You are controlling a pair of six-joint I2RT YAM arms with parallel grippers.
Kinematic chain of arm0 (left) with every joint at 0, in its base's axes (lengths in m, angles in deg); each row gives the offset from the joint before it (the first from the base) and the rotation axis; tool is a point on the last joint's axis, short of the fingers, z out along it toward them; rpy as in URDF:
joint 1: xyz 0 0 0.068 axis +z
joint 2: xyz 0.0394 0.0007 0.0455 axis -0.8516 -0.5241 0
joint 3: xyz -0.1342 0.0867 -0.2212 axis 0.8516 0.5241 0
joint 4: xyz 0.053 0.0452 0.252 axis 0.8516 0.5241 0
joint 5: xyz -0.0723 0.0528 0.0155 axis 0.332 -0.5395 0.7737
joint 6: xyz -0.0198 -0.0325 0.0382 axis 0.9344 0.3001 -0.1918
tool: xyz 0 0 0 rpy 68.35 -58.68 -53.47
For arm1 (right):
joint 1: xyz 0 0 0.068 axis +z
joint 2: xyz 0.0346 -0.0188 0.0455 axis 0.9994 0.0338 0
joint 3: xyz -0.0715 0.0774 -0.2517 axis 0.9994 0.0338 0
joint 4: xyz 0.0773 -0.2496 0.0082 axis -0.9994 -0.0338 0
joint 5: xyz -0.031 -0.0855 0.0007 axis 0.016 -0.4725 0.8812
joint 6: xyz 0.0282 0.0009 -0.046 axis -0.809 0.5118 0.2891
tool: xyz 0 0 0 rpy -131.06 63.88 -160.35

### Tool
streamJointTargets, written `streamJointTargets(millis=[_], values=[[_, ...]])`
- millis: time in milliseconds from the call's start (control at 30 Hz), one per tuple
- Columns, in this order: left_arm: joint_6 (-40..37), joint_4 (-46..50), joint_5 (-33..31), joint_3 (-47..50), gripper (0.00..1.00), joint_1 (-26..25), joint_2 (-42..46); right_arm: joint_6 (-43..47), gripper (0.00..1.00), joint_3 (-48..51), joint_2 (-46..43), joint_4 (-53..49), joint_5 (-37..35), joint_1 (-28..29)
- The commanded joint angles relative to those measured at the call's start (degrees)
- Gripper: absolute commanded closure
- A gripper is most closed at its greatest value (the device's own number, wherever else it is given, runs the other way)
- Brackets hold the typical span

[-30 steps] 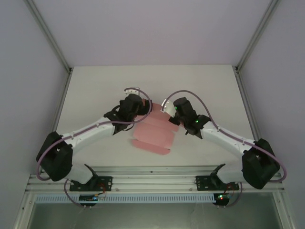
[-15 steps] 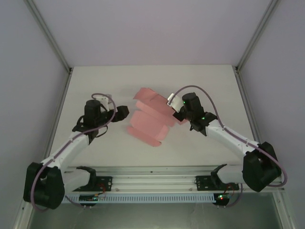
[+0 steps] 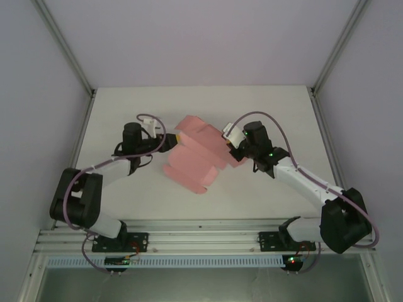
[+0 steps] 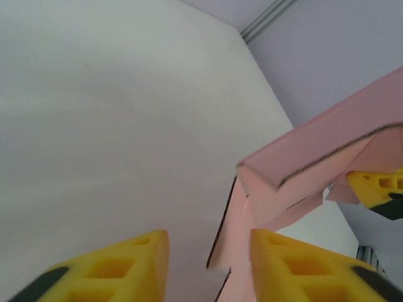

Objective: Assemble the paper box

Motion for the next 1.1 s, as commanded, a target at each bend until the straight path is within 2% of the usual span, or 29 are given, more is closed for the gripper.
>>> streamJointTargets(millis=[0,33,133,233,433,533,667,767,967,1000,1067], values=[[-0.7,-5.4,2.6,-2.0,0.72,-0.7,-0.6,-1.5,1.00,-1.1,-1.3,-0.8,1.8,-0.3],[-1.4,-4.8,2.4,-2.1,0.76,-0.8,-0.6,-1.5,1.00,-1.1,-1.2,-0.8,1.7,-0.3],[-3.8,-2.5,1.4,-2.3,1.00,-2.0,0.0,-2.1,1.00,-1.4,-1.1,-0.9,0.9,-0.4],[-9.2,3.1,-4.3,-2.2,1.00,-5.3,2.8,-2.6,1.00,-2.0,-1.2,-1.3,0.3,-0.3],[-23.3,16.9,-28.9,-4.6,1.00,-17.6,8.9,-3.8,1.00,-3.1,-1.2,-1.6,-0.7,0.1],[-27.6,20.2,-37.8,-7.0,1.00,-22.9,8.4,-2.1,1.00,-2.6,-1.0,-1.5,-1.3,1.2],[-32.3,24.5,-46.8,-12.3,1.00,-28.3,3.5,0.4,1.00,-2.3,-0.7,-1.3,-2.9,3.2],[-34.6,24.2,-49.3,-14.6,1.00,-31.0,-0.3,1.0,1.00,-2.1,-0.5,-0.9,-3.3,3.8],[-32.8,20.0,-46.8,-13.7,1.00,-31.5,-1.8,2.8,1.00,-1.0,-0.2,0.2,-4.0,4.1],[-32.3,19.5,-47.1,-13.3,0.99,-31.5,-1.5,3.3,1.00,-0.5,-0.2,0.5,-4.1,4.1],[-31.7,19.4,-47.8,-12.1,0.91,-31.3,-0.8,4.4,1.00,0.0,-0.1,0.9,-4.6,4.1]])
